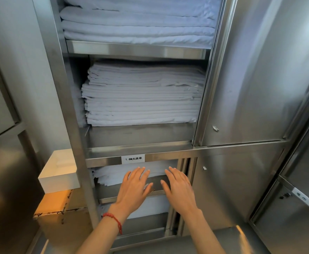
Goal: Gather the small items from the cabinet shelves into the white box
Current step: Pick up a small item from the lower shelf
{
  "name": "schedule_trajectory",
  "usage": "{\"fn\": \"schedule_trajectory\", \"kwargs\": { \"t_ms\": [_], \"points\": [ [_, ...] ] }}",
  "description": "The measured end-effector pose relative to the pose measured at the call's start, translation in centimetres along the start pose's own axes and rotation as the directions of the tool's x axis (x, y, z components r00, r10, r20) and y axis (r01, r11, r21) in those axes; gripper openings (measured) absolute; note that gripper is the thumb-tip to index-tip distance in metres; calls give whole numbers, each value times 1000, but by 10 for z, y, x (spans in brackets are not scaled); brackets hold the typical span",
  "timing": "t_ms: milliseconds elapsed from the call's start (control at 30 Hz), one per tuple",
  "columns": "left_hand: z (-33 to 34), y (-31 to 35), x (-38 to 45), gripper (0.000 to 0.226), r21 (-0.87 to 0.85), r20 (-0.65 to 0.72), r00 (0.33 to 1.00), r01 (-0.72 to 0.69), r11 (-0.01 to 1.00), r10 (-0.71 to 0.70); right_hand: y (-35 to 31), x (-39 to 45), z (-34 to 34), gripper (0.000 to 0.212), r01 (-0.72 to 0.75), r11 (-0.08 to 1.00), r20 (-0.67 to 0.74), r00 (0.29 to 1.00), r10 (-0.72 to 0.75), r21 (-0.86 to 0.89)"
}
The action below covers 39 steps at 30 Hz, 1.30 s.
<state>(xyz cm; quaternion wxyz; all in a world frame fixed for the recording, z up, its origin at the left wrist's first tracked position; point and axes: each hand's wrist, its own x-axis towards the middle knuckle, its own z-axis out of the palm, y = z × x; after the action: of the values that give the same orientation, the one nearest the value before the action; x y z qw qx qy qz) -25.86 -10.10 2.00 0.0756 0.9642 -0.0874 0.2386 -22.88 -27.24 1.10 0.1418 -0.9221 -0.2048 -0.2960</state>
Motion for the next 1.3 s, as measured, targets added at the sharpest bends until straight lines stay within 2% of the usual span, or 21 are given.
{"fn": "schedule_trajectory", "kwargs": {
  "t_ms": [167,267,600,900,1100,1300],
  "points": [
    [27,-13,15,59,-9,10,1000,-12,1000,12,6,9,22,46,3,1000,29,1000,-3,-6],
    [48,-22,27,51,-13,31,1000,-1,1000,2,12,19,39,48,3,1000,48,999,-2,-17],
    [103,-72,44,50,-45,127,992,-5,999,10,13,37,105,47,-17,999,127,992,21,-34],
    [135,-88,46,52,-93,212,977,14,996,6,19,38,139,46,-42,999,190,981,46,-23],
    [149,-86,48,50,-109,145,989,23,994,-7,30,42,157,45,-26,999,233,972,19,30],
    [169,-81,45,49,-81,184,981,75,994,-59,43,40,182,43,9,995,274,961,-36,99]
  ]
}}
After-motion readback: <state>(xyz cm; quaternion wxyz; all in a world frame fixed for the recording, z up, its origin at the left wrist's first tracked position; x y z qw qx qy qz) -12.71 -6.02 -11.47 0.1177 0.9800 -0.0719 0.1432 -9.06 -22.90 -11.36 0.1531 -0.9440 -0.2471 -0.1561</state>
